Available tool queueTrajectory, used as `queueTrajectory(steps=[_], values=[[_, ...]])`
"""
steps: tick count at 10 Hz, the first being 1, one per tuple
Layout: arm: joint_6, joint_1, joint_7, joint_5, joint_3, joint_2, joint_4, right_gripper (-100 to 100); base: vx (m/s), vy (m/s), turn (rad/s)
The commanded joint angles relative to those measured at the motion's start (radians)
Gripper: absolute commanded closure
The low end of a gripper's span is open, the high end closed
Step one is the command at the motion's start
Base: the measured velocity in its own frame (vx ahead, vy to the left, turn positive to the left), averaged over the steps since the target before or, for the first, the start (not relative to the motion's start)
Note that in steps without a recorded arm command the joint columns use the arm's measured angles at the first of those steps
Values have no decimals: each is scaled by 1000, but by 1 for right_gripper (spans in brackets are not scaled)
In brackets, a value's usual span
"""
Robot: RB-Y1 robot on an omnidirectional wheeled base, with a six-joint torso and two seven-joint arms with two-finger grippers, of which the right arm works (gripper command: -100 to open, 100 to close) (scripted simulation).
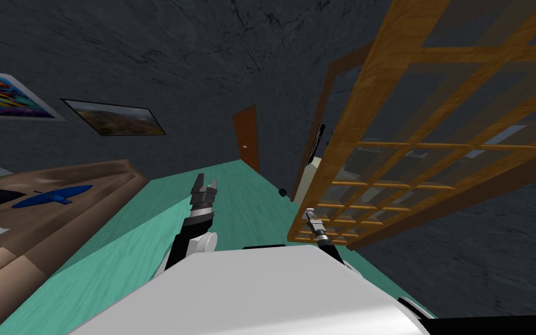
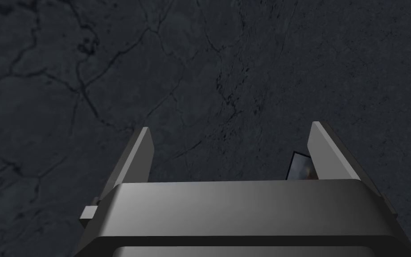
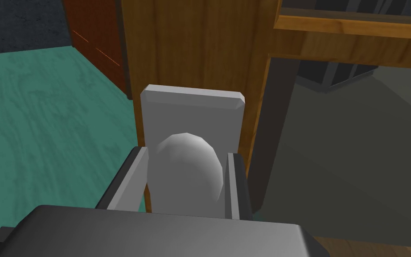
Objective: Pull the door open
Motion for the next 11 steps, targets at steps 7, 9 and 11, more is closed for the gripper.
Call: queueTrajectory(steps=[7, 9, 11], values=[[-81, 39, -62, 35, 61, -42, 15, 100, -169, -43, 91], [-101, 46, -73, 41, 70, -50, 24, 100, -178, -54, 115], [-129, 55, -90, 49, 83, -60, 36, 100, -193, -51, 138]])
